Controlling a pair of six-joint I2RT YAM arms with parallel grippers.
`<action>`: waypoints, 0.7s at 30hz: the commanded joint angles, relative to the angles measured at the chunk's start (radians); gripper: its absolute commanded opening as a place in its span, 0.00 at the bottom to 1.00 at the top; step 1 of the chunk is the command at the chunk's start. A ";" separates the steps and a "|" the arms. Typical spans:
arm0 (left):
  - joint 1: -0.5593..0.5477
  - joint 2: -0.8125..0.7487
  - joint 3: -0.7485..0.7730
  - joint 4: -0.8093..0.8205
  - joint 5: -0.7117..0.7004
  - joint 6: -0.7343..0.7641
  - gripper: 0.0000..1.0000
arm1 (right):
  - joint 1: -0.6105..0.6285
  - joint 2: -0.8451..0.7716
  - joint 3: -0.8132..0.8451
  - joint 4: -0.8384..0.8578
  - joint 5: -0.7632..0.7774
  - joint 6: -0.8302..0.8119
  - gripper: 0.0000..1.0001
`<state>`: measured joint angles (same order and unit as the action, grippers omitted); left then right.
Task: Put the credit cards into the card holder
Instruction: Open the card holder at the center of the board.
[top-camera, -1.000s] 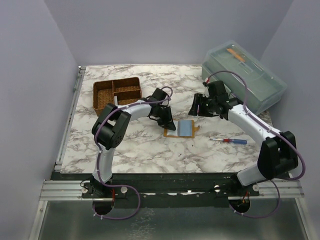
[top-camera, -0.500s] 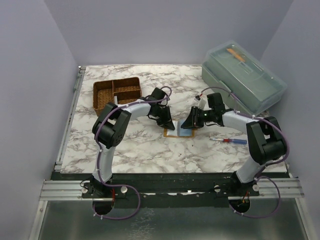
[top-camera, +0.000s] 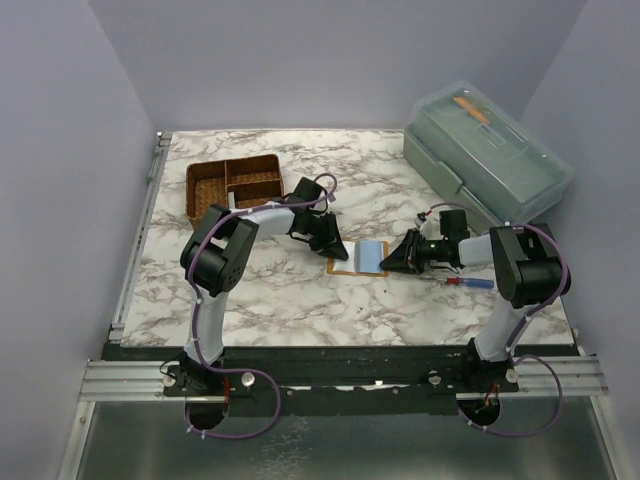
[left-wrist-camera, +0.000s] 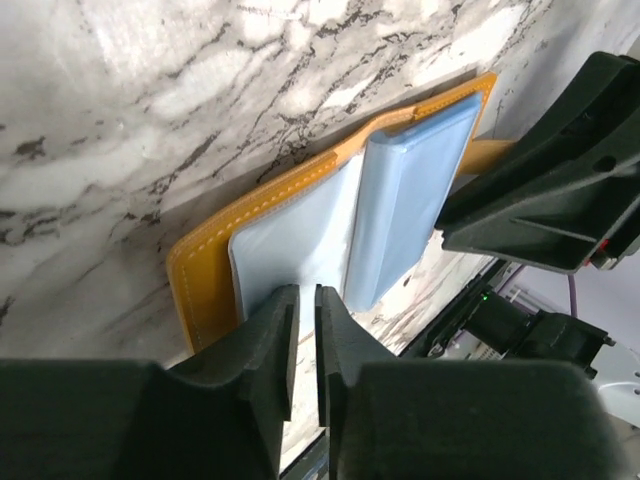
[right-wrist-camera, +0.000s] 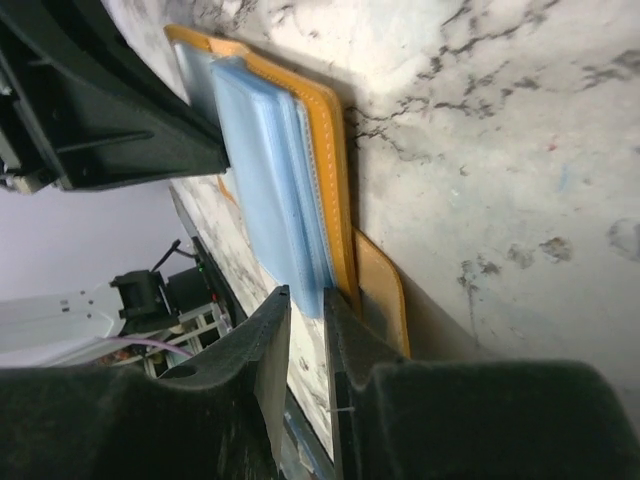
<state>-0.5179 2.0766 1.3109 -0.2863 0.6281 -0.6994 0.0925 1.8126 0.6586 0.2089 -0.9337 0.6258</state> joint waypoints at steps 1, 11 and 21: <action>0.016 -0.036 -0.066 -0.055 -0.065 0.040 0.26 | 0.007 -0.006 0.050 -0.150 0.172 -0.078 0.24; 0.015 -0.110 -0.019 -0.050 0.028 0.029 0.41 | 0.125 -0.185 0.222 -0.470 0.385 -0.170 0.25; 0.017 -0.202 0.029 -0.047 0.088 0.003 0.55 | 0.185 -0.188 0.312 -0.491 0.370 -0.175 0.30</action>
<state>-0.5095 1.9537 1.2919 -0.3332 0.6651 -0.6926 0.2626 1.5906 0.9436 -0.2352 -0.5831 0.4694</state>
